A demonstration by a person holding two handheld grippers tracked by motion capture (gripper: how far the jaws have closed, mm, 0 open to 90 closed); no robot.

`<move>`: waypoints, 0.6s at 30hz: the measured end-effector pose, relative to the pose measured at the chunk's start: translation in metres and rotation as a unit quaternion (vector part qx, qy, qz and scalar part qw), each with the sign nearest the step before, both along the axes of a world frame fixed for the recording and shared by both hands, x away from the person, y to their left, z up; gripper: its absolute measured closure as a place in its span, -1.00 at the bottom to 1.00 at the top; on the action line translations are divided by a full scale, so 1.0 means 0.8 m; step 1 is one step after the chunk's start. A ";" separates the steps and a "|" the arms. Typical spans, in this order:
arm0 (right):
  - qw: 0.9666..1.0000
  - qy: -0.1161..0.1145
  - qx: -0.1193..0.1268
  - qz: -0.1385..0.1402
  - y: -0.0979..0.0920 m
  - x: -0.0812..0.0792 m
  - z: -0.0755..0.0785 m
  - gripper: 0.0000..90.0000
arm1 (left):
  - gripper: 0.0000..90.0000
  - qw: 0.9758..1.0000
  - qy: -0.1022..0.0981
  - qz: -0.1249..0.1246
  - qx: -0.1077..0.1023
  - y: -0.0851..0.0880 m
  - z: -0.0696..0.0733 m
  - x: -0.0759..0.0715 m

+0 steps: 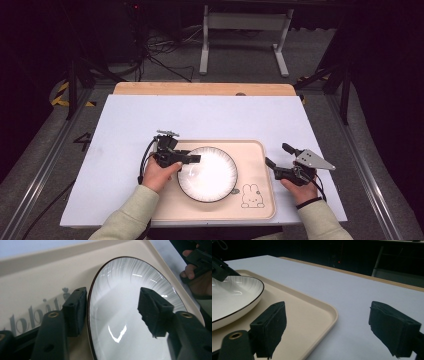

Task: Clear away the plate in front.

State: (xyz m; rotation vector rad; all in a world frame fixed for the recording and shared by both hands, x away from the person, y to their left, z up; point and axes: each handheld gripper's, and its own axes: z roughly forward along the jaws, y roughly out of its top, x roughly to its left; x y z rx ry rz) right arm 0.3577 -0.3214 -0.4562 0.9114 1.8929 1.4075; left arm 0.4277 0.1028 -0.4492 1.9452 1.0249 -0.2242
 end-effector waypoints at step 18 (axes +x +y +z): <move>1.000 0.001 0.005 0.004 -0.002 0.001 0.000 -0.70 | -0.67 0.996 -0.089 0.028 0.006 0.023 0.030 -0.022</move>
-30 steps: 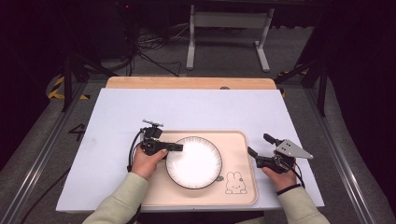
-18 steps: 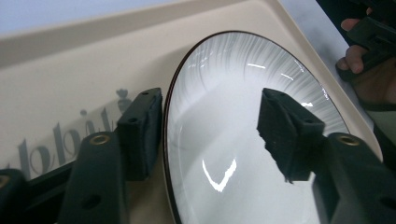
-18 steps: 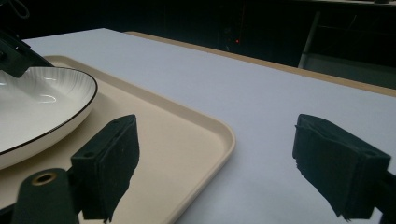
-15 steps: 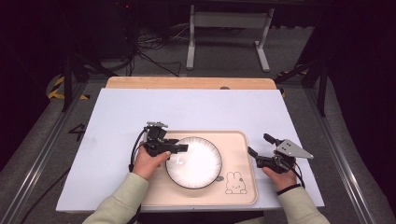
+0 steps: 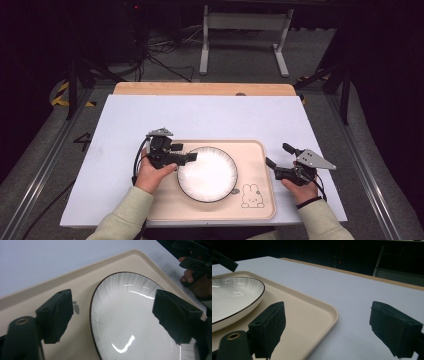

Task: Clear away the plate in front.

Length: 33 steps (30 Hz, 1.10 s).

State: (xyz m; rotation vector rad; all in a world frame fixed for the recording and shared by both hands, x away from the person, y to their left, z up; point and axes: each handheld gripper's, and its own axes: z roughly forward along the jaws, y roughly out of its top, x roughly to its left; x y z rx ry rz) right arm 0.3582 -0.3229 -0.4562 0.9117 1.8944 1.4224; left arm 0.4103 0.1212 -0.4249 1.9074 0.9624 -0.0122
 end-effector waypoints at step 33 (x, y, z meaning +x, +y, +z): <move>1.000 0.012 0.013 0.000 -0.003 0.003 0.000 -0.71 | -1.00 0.984 -0.155 0.056 -0.074 0.107 0.021 -0.058</move>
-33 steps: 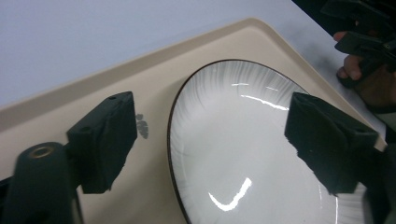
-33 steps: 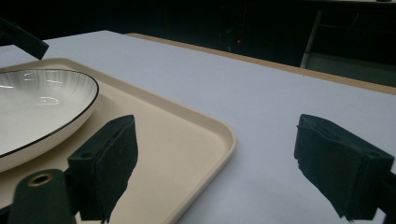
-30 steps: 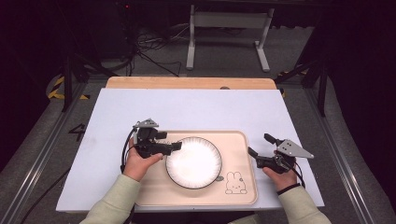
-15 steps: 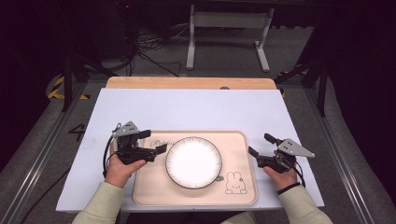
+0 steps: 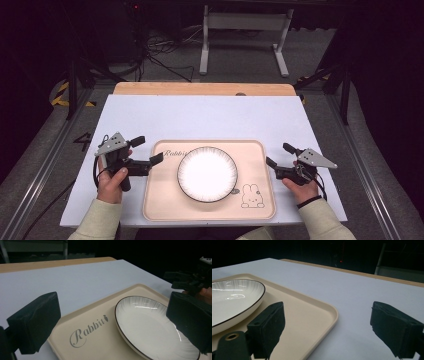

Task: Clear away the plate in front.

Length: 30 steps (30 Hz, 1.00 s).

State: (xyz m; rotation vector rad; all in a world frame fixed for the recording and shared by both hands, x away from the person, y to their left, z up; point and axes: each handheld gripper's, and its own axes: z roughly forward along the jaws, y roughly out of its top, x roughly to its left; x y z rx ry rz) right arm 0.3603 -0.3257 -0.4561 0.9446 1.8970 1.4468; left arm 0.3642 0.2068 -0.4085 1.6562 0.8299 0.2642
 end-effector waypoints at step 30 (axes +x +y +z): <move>1.000 0.001 0.002 0.000 0.000 0.000 0.000 -0.70 | -1.00 0.994 -0.101 0.024 0.030 0.042 -0.042 -0.013</move>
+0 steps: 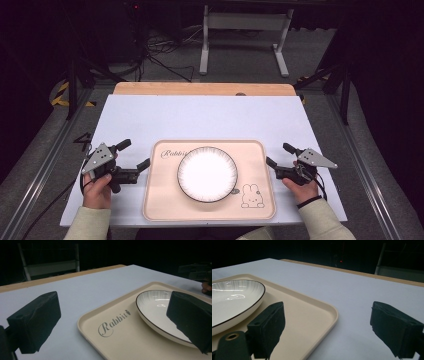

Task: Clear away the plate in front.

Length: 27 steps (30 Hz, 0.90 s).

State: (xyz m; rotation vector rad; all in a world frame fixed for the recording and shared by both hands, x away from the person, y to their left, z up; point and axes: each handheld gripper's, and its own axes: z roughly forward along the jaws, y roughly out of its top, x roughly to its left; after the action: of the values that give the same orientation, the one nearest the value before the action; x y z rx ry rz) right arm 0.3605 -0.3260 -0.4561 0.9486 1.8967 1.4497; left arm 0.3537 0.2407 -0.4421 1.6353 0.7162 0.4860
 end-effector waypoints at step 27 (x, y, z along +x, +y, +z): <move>1.000 -0.001 0.001 0.002 0.000 0.000 0.000 -0.70 | -1.00 1.000 -0.015 -0.007 0.026 0.014 -0.035 -0.007</move>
State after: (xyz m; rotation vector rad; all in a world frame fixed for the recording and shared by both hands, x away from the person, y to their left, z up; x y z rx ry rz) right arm 0.3605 -0.3261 -0.4561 0.9449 1.8981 1.4534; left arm 0.3479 0.2516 -0.4699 1.6767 0.6729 0.5218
